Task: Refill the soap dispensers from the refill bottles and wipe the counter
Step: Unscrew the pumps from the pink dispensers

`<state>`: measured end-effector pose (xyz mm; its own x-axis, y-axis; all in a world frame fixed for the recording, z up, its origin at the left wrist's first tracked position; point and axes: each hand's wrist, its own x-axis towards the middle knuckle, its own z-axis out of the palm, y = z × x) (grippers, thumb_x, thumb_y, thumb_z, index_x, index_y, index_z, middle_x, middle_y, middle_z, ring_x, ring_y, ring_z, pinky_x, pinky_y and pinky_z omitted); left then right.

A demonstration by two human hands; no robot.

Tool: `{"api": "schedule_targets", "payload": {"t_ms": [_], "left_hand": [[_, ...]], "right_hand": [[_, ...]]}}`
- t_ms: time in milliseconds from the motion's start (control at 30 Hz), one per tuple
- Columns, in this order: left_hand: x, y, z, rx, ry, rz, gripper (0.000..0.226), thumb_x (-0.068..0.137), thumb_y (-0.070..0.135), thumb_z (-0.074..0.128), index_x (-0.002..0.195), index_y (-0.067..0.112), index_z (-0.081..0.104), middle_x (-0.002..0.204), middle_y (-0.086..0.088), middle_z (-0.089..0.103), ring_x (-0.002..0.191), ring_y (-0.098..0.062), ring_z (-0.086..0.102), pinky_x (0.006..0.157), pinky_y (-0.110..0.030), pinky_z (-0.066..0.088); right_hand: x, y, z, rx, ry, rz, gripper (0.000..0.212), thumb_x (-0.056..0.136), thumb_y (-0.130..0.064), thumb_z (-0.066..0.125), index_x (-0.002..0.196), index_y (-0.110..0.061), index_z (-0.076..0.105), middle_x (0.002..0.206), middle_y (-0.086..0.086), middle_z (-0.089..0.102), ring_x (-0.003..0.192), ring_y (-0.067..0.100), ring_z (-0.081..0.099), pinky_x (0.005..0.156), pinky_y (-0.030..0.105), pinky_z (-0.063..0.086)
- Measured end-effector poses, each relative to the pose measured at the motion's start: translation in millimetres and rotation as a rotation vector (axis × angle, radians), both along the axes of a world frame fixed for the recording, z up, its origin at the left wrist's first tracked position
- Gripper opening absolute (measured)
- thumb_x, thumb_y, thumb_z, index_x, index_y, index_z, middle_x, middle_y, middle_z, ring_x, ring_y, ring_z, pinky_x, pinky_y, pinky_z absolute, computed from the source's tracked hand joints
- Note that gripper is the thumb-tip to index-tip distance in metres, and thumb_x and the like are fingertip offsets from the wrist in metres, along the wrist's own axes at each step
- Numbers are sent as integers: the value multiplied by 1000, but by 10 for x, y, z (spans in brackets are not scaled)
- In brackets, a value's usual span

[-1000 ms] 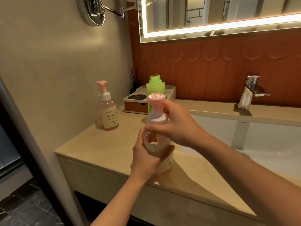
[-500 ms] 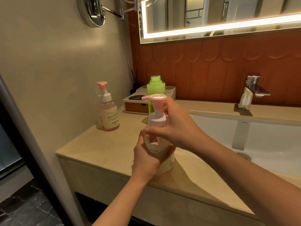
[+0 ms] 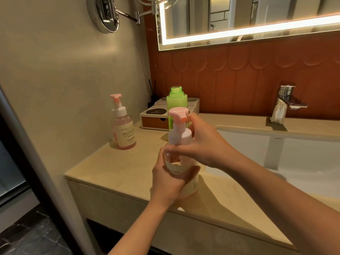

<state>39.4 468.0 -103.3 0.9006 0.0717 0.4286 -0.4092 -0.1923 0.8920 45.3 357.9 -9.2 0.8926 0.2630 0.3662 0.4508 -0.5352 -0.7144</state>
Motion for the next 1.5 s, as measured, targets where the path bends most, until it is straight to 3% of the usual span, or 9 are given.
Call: {"api": "schedule_targets", "payload": {"t_ms": [267, 367, 500, 633, 900, 1133, 1300, 1433, 1500], "left_hand": [[6, -2, -17, -16, -5, -25, 76, 58, 36, 82, 123, 31, 44, 117, 9, 59, 112, -8, 54, 89, -24, 48], [15, 20, -16, -21, -11, -47, 69, 60, 26, 83, 115, 39, 45, 112, 15, 59, 107, -3, 55, 81, -12, 47], [13, 31, 12, -18, -34, -79, 76, 45, 50, 78, 114, 36, 49, 111, 11, 63, 103, -2, 59, 84, -18, 49], [11, 12, -1, -23, -79, -82, 90, 43, 77, 70, 117, 30, 48, 113, 7, 64, 105, -8, 61, 90, -29, 49], [-21, 0, -26, -38, -71, 4, 84, 44, 84, 62, 112, 38, 45, 106, 24, 62, 99, 1, 61, 80, -13, 47], [-33, 1, -32, -73, -47, 132, 69, 51, 66, 64, 110, 46, 35, 105, 25, 55, 95, 6, 57, 79, -22, 45], [-10, 24, -8, -207, 34, 171, 68, 50, 66, 66, 107, 44, 36, 101, 29, 53, 93, 6, 51, 78, -54, 53], [-12, 15, 54, -192, 64, 90, 71, 61, 47, 72, 117, 38, 30, 109, 25, 46, 99, -4, 48, 58, -37, 59], [30, 42, 77, -156, 72, 96, 72, 60, 46, 68, 119, 41, 26, 110, 27, 43, 100, -3, 47, 62, -39, 59]], "right_hand": [[-47, -120, 54, 96, -64, 127, 73, 71, -29, 77, 132, -33, 36, 99, -24, 45, 87, -3, 48, 63, 4, 41], [-31, -145, 60, 143, -76, 178, 71, 72, -27, 76, 132, -31, 38, 105, -23, 50, 96, -4, 52, 73, 6, 45], [16, -241, 170, 202, -146, 176, 68, 72, -27, 73, 132, -18, 43, 115, -11, 56, 108, 6, 55, 89, 19, 47], [10, -323, 213, 346, -109, 182, 51, 67, -36, 68, 114, -27, 50, 104, -17, 60, 98, 1, 59, 77, 11, 50], [65, -505, 173, 629, -101, -5, 17, 76, -43, 62, 89, -38, 51, 96, -19, 60, 96, 6, 59, 73, 20, 48], [183, -633, 197, 837, -108, -195, 18, 85, -40, 58, 97, -27, 55, 96, -8, 62, 93, 11, 58, 76, 23, 49], [257, -663, 142, 797, -32, -261, 21, 86, -37, 58, 100, -23, 51, 90, -10, 58, 85, 9, 55, 66, 20, 45], [338, -563, 18, 597, 78, -244, 32, 85, -36, 61, 111, -17, 53, 91, -8, 58, 77, 5, 55, 53, 13, 40], [377, -488, -43, 460, 105, -218, 39, 85, -35, 63, 116, -11, 56, 91, -7, 58, 77, 5, 53, 57, 18, 38]]}}
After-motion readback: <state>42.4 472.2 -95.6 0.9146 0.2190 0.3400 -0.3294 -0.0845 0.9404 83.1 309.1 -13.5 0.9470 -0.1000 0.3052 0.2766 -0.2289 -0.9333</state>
